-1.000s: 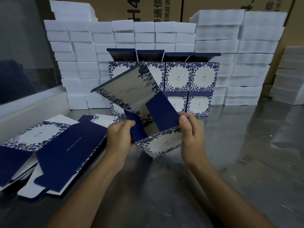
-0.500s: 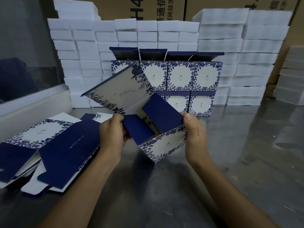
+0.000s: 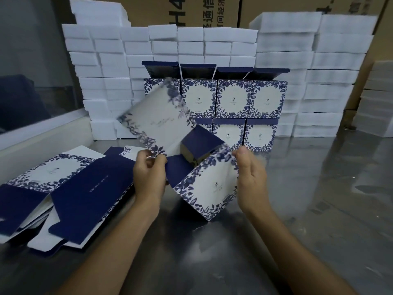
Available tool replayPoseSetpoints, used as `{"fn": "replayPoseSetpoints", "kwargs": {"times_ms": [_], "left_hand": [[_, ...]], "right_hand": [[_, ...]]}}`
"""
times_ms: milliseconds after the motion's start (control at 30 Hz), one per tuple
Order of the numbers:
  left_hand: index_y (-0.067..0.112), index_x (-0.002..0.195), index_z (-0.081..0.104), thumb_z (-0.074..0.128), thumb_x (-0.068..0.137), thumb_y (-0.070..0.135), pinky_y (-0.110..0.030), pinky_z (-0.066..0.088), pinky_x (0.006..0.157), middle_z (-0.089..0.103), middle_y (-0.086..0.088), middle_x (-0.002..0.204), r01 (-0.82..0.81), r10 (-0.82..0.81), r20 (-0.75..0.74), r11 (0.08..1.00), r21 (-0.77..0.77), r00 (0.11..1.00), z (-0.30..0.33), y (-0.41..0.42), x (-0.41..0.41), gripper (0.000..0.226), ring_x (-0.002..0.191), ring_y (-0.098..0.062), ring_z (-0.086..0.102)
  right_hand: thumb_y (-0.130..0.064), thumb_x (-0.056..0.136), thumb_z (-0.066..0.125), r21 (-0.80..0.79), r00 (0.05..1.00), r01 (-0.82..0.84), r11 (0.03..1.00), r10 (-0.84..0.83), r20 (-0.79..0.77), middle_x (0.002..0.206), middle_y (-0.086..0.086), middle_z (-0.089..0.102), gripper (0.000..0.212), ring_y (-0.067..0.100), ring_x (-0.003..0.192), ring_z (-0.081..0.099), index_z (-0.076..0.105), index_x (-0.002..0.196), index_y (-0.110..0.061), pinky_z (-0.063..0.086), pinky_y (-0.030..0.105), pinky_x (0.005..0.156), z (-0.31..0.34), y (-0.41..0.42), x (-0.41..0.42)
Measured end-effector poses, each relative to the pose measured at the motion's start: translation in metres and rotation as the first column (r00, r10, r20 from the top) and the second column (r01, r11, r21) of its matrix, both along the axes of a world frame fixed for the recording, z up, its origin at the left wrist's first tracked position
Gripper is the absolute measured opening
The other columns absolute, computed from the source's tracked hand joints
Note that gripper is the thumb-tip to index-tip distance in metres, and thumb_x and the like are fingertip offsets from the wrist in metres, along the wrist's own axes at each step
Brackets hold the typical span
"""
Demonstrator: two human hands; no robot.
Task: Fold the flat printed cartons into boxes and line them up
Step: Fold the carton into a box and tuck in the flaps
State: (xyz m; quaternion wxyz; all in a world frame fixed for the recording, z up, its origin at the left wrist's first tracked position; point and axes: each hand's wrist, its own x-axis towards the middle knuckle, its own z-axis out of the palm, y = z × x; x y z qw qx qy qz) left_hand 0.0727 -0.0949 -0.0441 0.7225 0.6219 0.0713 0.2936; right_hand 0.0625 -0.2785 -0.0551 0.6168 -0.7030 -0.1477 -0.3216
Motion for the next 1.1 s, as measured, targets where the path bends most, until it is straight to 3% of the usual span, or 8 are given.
{"fn": "replayPoseSetpoints", "kwargs": {"times_ms": [200,300,367,567,667,800,967,1100], "left_hand": [[0.022,0.062,0.043,0.054,0.091,0.011,-0.03,0.031,0.057,0.044,0.005,0.058,0.09,-0.089,0.029,0.995,-0.045,0.996,-0.004,-0.001,0.001,0.034,0.06,-0.014,0.04],[0.021,0.082,0.06,0.051,0.098,0.016,-0.023,0.047,0.064,0.066,0.008,0.076,0.218,-0.2,0.139,0.968,-0.127,0.97,-0.002,-0.002,-0.002,0.019,0.07,-0.009,0.061],[0.017,0.115,0.065,0.049,0.1,0.026,-0.025,0.053,0.085,0.072,0.005,0.11,0.304,-0.279,0.164,0.939,-0.158,0.946,-0.003,-0.003,-0.004,0.024,0.099,-0.011,0.068],[0.017,0.144,0.047,0.042,0.101,0.042,-0.044,0.034,0.115,0.052,-0.003,0.145,0.253,-0.246,0.098,0.966,-0.061,0.964,-0.003,-0.002,-0.006,0.05,0.135,-0.02,0.047],[0.026,0.121,0.065,0.039,0.105,0.035,-0.036,0.048,0.099,0.07,0.009,0.118,0.242,-0.238,0.113,0.97,-0.027,0.965,-0.001,-0.004,-0.008,0.033,0.111,-0.007,0.063],[0.024,0.088,0.067,0.042,0.105,0.029,-0.03,0.048,0.066,0.069,0.008,0.079,0.167,-0.165,0.049,0.985,-0.036,0.985,-0.003,-0.001,-0.003,0.031,0.072,-0.009,0.058],[0.027,0.108,0.066,0.056,0.093,0.054,-0.028,0.055,0.061,0.075,0.008,0.093,0.187,-0.19,-0.037,0.98,-0.071,0.981,-0.007,0.0,0.005,0.032,0.072,-0.005,0.071],[0.033,0.116,0.065,0.06,0.061,0.085,-0.038,0.059,0.068,0.075,0.009,0.099,0.309,-0.329,-0.14,0.94,-0.147,0.934,-0.008,0.002,0.001,0.075,0.08,-0.013,0.074]], "right_hand": [[-0.049,0.098,0.052,0.023,0.996,-0.048,0.999,0.05,-0.072,0.083,-0.027,0.064,0.022,-0.006,0.075,0.056,0.059,0.094,-0.029,0.042,0.012,0.067,-0.008,-0.001,0.006],[-0.051,0.098,0.052,0.016,0.989,-0.096,0.995,0.097,-0.11,0.087,-0.025,0.065,0.019,-0.003,0.08,0.058,0.058,0.099,-0.033,0.045,0.023,0.07,-0.011,0.0,0.008],[-0.058,0.095,0.05,-0.016,0.982,-0.127,0.992,0.124,-0.142,0.09,-0.026,0.066,0.022,-0.005,0.083,0.06,0.057,0.103,-0.039,0.046,0.018,0.071,-0.011,0.001,0.008],[-0.046,0.102,0.049,-0.071,0.987,0.028,0.997,-0.039,-0.156,0.092,-0.016,0.064,0.012,-0.006,0.077,0.061,0.049,0.099,-0.034,0.047,0.014,0.067,-0.019,0.002,0.013],[-0.034,0.102,0.054,0.013,0.982,0.063,0.998,-0.06,-0.181,0.083,-0.006,0.061,0.012,0.01,0.07,0.057,0.05,0.094,-0.026,0.051,0.04,0.067,-0.019,0.0,0.016],[-0.052,0.093,0.056,0.139,0.98,0.011,0.99,0.017,-0.199,0.083,-0.012,0.068,0.028,0.006,0.077,0.061,0.062,0.092,-0.024,0.05,0.033,0.072,-0.012,0.001,0.011],[-0.063,0.089,0.045,0.291,0.916,-0.223,0.931,0.302,-0.266,0.11,-0.002,0.076,0.051,0.017,0.107,0.07,0.076,0.107,-0.026,0.053,0.046,0.098,-0.005,0.006,0.004],[-0.053,0.101,0.045,0.322,0.878,-0.293,0.9,0.387,-0.282,0.104,-0.006,0.078,0.037,0.015,0.1,0.073,0.079,0.095,-0.04,0.059,0.038,0.084,-0.003,0.007,0.0]]}}
